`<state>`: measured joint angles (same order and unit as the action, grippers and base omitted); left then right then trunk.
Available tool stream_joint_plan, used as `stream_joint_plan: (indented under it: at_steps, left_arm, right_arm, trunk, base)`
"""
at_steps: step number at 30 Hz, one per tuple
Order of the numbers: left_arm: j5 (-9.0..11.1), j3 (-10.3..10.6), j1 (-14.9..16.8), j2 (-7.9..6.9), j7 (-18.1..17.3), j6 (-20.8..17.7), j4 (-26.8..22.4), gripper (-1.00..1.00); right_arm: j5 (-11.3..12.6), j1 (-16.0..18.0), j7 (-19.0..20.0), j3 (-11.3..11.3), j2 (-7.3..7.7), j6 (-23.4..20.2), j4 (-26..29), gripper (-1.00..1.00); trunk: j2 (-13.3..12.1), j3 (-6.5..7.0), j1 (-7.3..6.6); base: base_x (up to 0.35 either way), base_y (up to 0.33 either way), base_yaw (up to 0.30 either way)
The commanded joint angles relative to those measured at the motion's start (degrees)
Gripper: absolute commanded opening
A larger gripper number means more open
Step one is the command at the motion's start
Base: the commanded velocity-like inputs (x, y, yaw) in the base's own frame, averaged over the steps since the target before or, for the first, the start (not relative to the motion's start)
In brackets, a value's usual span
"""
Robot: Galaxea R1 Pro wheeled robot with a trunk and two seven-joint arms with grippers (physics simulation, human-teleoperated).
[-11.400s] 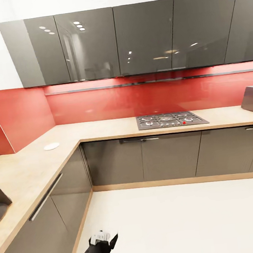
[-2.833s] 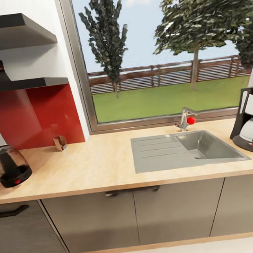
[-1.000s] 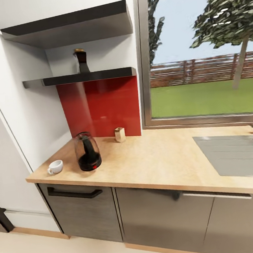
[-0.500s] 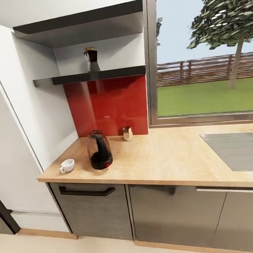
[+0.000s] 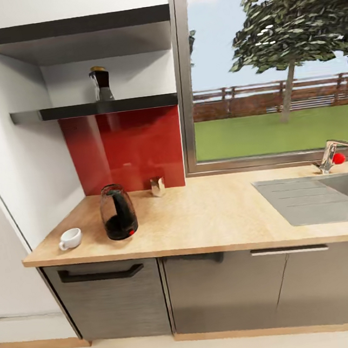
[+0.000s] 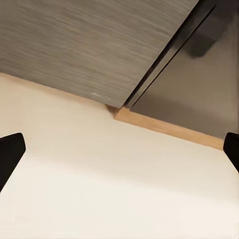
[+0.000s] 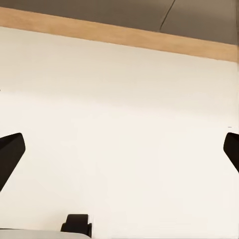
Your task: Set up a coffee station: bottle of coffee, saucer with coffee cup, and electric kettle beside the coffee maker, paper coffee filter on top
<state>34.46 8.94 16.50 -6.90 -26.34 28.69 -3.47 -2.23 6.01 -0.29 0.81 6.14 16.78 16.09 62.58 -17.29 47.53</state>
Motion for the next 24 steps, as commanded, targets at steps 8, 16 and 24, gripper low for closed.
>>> stream_joint_plan:
  at_steps: [8, 16, 24]
  left_arm:
    - [0.59, 0.46, 0.03, -0.03, -0.27, 0.14, 0.04, 1.0]
    - [0.6, 0.46, 0.03, -0.04, -0.28, 0.14, 0.04, 1.0]
    - [0.59, 0.46, 0.03, -0.04, -0.24, 0.14, 0.04, 1.0]
  right_arm:
    - [-0.23, 0.05, -0.05, 0.07, 0.01, 0.18, -0.02, 1.0]
    - [-0.23, 0.05, -0.04, -0.01, 0.08, 0.18, -0.07, 1.0]
    - [-0.23, 0.05, -0.04, 0.0, 0.1, 0.18, -0.1, 1.0]
  trunk:
    - [0.04, -0.07, 0.0]
    - [0.04, -0.07, 0.0]
    - [0.04, -0.07, 0.0]
  base:
    - [0.0, 0.278, -0.149]
    - [-0.069, 0.291, -0.009]
    - [-0.229, 0.223, -0.001]
